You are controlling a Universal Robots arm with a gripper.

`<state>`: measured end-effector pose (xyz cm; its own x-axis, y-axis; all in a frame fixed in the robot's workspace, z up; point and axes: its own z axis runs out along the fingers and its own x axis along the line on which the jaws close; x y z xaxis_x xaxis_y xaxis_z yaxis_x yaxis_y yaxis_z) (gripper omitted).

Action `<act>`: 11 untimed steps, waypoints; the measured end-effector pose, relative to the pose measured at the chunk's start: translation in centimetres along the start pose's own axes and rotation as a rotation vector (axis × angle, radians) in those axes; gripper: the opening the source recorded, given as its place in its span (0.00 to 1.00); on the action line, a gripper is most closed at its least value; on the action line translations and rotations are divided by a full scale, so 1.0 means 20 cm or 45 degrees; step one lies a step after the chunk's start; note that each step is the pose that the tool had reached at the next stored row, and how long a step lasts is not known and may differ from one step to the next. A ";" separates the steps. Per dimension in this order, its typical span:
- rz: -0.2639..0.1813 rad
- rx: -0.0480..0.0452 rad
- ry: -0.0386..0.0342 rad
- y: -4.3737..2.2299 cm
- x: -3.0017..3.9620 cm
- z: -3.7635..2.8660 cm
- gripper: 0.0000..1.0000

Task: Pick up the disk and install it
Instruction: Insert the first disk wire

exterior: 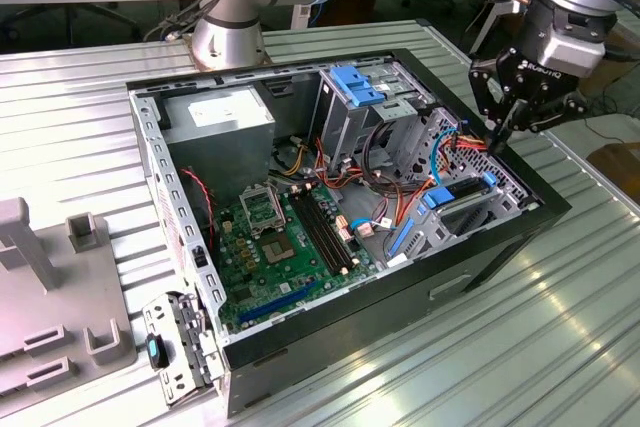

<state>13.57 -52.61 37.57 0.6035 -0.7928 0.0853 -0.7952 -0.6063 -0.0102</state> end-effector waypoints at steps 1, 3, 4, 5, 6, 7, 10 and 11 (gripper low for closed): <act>0.027 -0.003 -0.0001 0.000 0.000 0.005 0.16; 0.102 -0.009 0.0007 0.000 -0.001 0.015 0.16; 0.124 -0.011 0.0008 0.000 -0.002 0.018 0.16; 0.144 -0.013 0.0010 0.000 -0.002 0.020 0.16; 0.183 -0.016 0.0015 0.000 -0.002 0.023 0.16; 0.209 -0.018 0.0017 0.000 -0.002 0.025 0.16; 0.308 -0.027 0.0028 0.000 -0.002 0.028 0.16; 0.338 -0.029 0.0030 0.001 -0.003 0.030 0.16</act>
<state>13.56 -52.61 36.97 0.3732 -0.9238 0.0850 -0.9268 -0.3753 -0.0098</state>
